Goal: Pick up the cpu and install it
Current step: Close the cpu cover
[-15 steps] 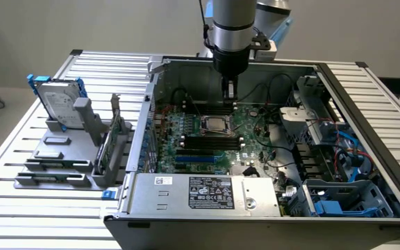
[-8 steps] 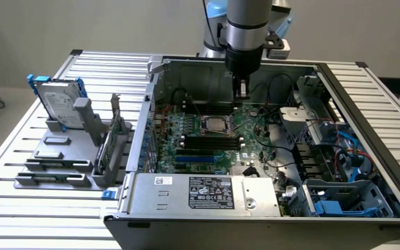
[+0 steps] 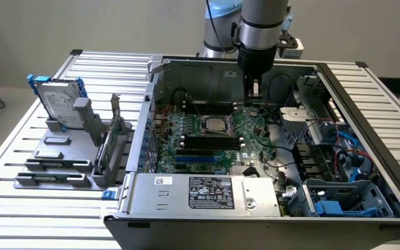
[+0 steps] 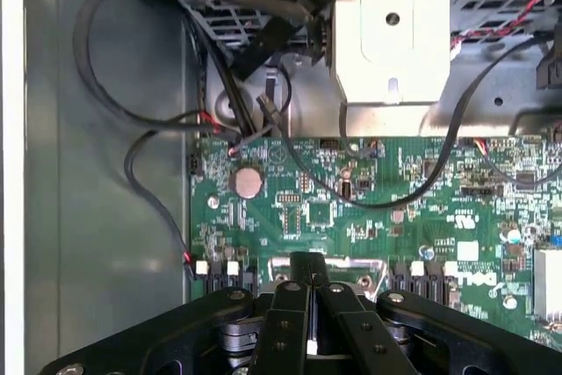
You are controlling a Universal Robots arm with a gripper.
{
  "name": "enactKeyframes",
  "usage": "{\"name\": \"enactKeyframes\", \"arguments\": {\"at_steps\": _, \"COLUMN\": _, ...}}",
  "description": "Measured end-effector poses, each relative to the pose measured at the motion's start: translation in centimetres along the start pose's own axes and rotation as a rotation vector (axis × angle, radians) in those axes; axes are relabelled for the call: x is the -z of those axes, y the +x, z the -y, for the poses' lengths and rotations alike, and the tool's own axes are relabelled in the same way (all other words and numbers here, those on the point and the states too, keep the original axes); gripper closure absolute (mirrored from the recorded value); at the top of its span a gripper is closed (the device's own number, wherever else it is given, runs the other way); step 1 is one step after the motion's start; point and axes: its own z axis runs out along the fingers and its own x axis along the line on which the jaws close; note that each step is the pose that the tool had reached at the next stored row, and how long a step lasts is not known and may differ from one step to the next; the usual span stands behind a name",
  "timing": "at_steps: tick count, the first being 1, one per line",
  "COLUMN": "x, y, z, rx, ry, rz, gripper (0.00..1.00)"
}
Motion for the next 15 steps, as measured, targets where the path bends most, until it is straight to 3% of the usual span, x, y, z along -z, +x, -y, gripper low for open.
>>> {"name": "enactKeyframes", "arguments": {"at_steps": 3, "x": -0.05, "y": 0.0, "z": -0.63, "rx": 0.003, "ry": -0.0043, "rz": 0.0000, "gripper": 0.89}}
{"name": "enactKeyframes", "arguments": {"at_steps": 5, "x": -0.09, "y": 0.0, "z": -0.97, "rx": 0.005, "ry": -0.0112, "rz": -0.0004, "gripper": 0.89}}
{"name": "enactKeyframes", "arguments": {"at_steps": 10, "x": -0.30, "y": 0.0, "z": -1.38, "rx": 0.014, "ry": -0.0399, "rz": 0.0024, "gripper": 0.89}}
{"name": "enactKeyframes", "arguments": {"at_steps": 15, "x": -0.72, "y": -0.1, "z": -1.35, "rx": 0.022, "ry": -0.0431, "rz": 0.0139, "gripper": 0.89}}
